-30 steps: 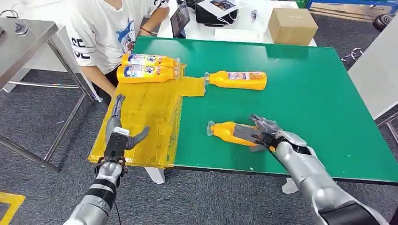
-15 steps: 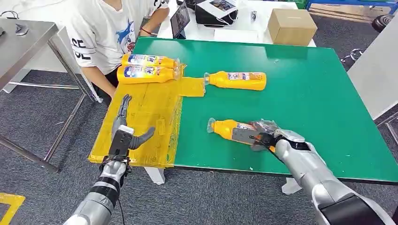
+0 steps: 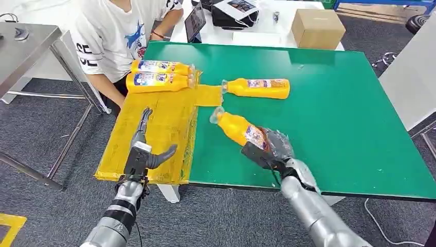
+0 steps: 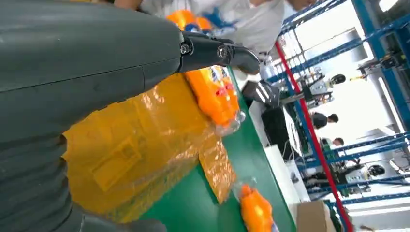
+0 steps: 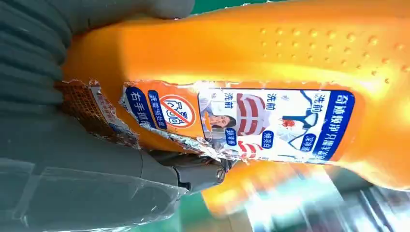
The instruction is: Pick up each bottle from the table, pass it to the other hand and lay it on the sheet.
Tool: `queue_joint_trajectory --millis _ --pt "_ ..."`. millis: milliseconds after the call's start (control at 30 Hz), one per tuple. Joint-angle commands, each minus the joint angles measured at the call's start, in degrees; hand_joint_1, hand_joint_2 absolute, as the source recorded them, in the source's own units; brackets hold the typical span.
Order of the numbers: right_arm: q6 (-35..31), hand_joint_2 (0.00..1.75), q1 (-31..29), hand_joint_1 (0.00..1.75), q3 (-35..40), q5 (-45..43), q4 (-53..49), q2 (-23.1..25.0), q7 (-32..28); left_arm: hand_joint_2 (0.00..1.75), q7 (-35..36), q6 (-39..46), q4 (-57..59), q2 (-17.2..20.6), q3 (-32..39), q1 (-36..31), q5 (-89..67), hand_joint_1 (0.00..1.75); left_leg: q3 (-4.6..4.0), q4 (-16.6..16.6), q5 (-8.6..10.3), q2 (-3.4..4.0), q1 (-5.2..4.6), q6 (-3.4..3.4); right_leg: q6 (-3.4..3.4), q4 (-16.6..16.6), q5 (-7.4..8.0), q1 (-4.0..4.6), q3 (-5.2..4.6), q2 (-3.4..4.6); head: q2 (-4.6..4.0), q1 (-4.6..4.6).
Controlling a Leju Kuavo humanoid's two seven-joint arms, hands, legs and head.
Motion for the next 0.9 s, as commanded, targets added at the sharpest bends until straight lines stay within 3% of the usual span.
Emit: queue_joint_trajectory --millis 33,200,267,467,667,900 --pt "-13.22 1.75 10.59 1.75 -16.54 -2.74 -33.34 8.86 -9.15 1.75 4.15 -2.67 -7.11 -2.21 -5.95 1.25 2.52 0.0 -0.12 0.05 -0.05 -0.29 0.01 -0.1 -0.07 0.09 -0.17 0.0 -0.07 -0.23 0.0 0.0" --pt "-15.63 1.75 12.06 1.75 -23.2 -1.33 -36.23 13.38 -18.44 1.75 7.5 -10.37 -9.58 -2.46 -9.27 0.78 10.59 0.0 -0.19 0.06 -0.06 -0.32 -0.01 -0.05 -0.08 0.02 -0.16 -0.03 -0.04 -0.29 0.0 0.02" --pt "-15.63 1.75 12.18 1.75 -22.73 -1.02 -34.32 12.56 -19.11 1.75 10.21 -16.28 -10.35 -2.48 -9.55 0.78 17.26 0.0 -0.2 0.03 -0.06 -0.34 -0.06 -0.06 -0.09 0.0 -0.15 -0.07 -0.05 -0.31 0.0 0.0" --pt "-14.64 1.75 12.65 1.75 -17.58 -2.53 -26.46 10.0 -20.0 1.75 13.18 -22.95 -11.33 -0.75 -12.15 1.37 26.55 0.0 0.02 -0.06 -0.11 -0.12 -0.03 -0.08 -0.12 -0.15 -0.11 -0.03 0.11 -0.09 0.0 0.0" --pt "-9.62 1.75 14.34 1.75 -12.96 -4.92 -18.67 11.83 -20.97 1.75 15.68 -28.73 -12.66 -0.13 -15.44 2.28 32.18 0.0 0.2 -0.14 -0.17 -0.04 0.03 -0.11 -0.15 -0.23 -0.13 0.03 0.27 0.0 0.0 0.0" --pt "-10.0 1.75 14.42 1.75 -11.84 -5.08 -15.85 12.67 -22.39 1.75 15.95 -29.08 -12.86 -0.03 -16.26 2.62 33.1 0.0 -0.13 -0.06 -0.08 -0.1 -0.03 -0.05 -0.08 -0.11 -0.08 -0.04 -0.06 -0.1 0.0 0.0"
